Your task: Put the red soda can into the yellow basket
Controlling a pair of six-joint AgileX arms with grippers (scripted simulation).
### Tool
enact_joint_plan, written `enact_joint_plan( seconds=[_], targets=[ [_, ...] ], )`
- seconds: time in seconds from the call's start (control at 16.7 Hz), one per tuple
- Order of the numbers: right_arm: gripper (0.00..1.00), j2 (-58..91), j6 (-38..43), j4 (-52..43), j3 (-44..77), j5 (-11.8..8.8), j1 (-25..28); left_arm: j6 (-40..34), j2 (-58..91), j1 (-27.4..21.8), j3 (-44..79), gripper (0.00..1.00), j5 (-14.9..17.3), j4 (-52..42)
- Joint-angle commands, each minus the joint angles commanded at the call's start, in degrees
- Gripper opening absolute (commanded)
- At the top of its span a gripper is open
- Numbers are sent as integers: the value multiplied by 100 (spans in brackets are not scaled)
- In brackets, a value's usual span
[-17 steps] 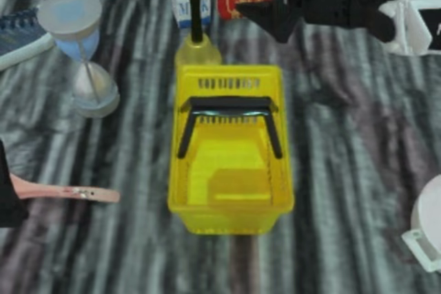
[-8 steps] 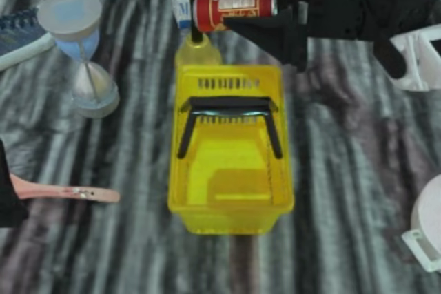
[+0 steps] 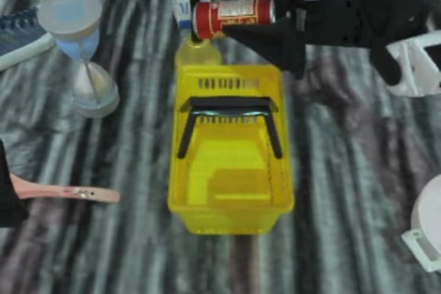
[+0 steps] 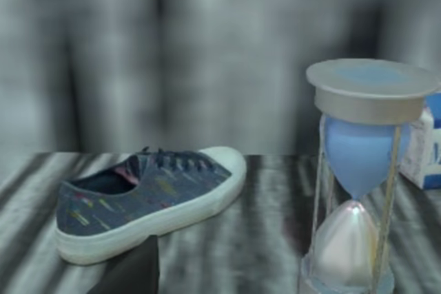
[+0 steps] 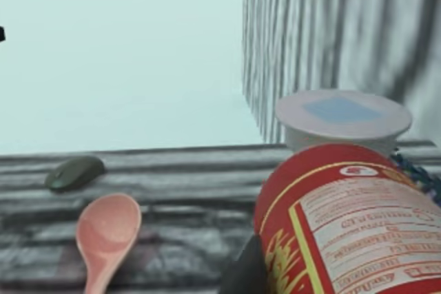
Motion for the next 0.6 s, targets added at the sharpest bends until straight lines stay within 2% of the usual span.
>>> enact_joint_plan(
  seconds=[0.36,0.6],
  targets=[
    [0,1096,-24,1385,-255,21,37,0,0,0,0,100,0,0],
    [0,1234,-26,1534,-303,30,44,0,0,0,0,100,0,0]
  ],
)
